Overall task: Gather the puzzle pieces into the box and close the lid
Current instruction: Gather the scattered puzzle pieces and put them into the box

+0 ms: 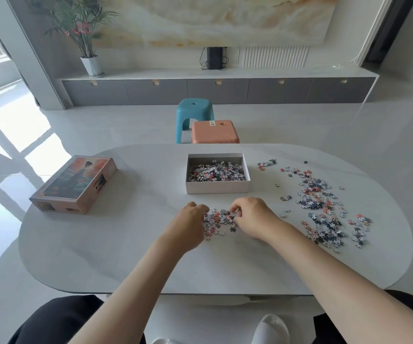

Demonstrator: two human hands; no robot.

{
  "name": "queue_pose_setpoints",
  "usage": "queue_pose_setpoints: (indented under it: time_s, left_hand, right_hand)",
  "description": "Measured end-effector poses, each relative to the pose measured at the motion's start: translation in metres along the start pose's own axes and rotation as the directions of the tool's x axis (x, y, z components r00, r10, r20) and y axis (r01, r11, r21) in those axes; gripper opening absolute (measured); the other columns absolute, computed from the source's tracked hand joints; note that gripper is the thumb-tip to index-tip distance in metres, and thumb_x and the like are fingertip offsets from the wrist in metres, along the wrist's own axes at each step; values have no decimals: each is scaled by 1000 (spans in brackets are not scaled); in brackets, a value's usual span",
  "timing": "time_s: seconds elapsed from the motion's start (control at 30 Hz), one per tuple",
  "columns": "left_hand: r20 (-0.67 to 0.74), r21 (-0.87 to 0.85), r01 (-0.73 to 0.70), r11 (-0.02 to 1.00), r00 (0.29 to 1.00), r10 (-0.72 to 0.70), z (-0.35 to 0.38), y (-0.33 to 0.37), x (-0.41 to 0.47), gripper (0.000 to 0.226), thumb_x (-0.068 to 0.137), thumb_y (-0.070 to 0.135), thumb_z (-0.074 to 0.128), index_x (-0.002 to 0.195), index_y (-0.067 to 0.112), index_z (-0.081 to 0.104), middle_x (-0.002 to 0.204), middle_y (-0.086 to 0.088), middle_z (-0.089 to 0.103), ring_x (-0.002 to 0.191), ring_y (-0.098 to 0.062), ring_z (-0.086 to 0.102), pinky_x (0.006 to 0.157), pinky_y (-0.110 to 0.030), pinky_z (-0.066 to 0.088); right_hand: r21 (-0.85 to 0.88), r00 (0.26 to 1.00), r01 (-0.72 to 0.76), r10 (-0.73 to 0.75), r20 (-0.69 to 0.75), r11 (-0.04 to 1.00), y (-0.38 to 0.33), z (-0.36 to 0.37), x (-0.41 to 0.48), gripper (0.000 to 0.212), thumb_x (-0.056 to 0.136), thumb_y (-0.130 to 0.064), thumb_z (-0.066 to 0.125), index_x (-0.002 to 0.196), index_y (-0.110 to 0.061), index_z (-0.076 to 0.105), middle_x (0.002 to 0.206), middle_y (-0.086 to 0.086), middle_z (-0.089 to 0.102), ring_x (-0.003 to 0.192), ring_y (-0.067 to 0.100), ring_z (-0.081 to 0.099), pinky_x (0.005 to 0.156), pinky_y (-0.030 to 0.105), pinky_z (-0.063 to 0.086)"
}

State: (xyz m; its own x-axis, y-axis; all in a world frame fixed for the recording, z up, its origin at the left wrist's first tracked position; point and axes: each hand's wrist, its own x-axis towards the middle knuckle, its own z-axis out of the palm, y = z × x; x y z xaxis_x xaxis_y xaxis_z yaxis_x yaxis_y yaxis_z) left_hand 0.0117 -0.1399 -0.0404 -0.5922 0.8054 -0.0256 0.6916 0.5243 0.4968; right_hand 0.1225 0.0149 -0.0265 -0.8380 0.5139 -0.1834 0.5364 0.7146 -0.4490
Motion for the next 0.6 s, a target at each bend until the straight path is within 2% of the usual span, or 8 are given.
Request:
queue_pose_setpoints:
  time_s: [0.07, 0.13, 0.2, 0.27, 0.33, 0.43, 0.53, 0.6]
  left_hand:
    - [-5, -52, -17, 998, 1000, 17, -2, 4, 6, 47, 86, 0, 51, 128, 18, 56, 112, -2, 55, 99, -21, 58, 75, -22, 44]
    - [18, -48, -31, 998, 999, 32, -7, 3, 11, 50, 85, 8, 55, 134, 19, 50, 119, -2, 52, 107, -21, 56, 84, -25, 46]
    - [119, 91, -71, 993, 991, 60, -10, -2, 15, 69, 80, 29, 65, 143, 20, 39, 133, -1, 40, 124, -21, 42, 101, -34, 41]
    - [243, 208, -109, 972, 968, 57, -11, -2, 18, 87, 73, 46, 73, 146, 20, 33, 138, -1, 30, 128, -22, 29, 108, -38, 36]
    - [253, 172, -105, 980, 966, 59, -11, 3, 22, 79, 73, 40, 76, 141, 20, 42, 133, -2, 33, 120, -22, 36, 98, -32, 44]
    - [183, 31, -83, 996, 980, 76, -11, 10, 25, 57, 72, 24, 78, 126, 19, 60, 117, -3, 43, 94, -22, 56, 55, -24, 52]
    - [127, -56, -17, 998, 992, 24, -9, 8, 26, 44, 70, 19, 80, 112, 17, 68, 101, -3, 48, 79, -25, 61, 45, -36, 56]
    - [99, -84, 21, 996, 995, -13, -9, 8, 28, 37, 70, 18, 80, 105, 16, 70, 95, -4, 54, 72, -22, 60, 43, -31, 54]
  right_hand:
    - [40, 1000, 8, -7, -15, 999, -5, -2, 2, 32, 93, -13, 54, 124, -19, 61, 122, 7, 62, 108, 20, 59, 90, 24, 44]
    - [27, 1000, 9, -9, 11, 1000, -8, -8, 2, 40, 92, -24, 57, 132, -20, 55, 130, 6, 55, 114, 21, 56, 97, 28, 45]
    - [-88, 994, -1, 10, 106, 996, -9, -12, 1, 65, 82, -41, 67, 141, -23, 46, 137, 2, 42, 119, 23, 52, 99, 34, 45]
    - [-178, 982, 2, 32, 185, 984, -14, -12, 1, 76, 71, -52, 77, 135, -22, 48, 132, 4, 37, 116, 25, 53, 95, 35, 47]
    - [-151, 984, 32, -5, 175, 988, -19, -9, 5, 65, 70, -50, 81, 123, -22, 57, 124, 5, 40, 109, 25, 54, 89, 31, 46]
    - [-114, 993, 49, -36, 114, 992, -29, -8, 10, 47, 75, -36, 82, 117, -21, 67, 117, 5, 55, 105, 23, 57, 78, 26, 42]
    - [-56, 996, 23, -18, 92, 998, -38, -7, 14, 22, 77, -28, 80, 97, -21, 77, 95, 4, 71, 85, 20, 64, 64, 22, 43]
    - [-43, 996, -2, 6, 93, 999, -41, -5, 17, 15, 79, -24, 78, 94, -22, 78, 90, 0, 72, 77, 17, 60, 55, 19, 39]
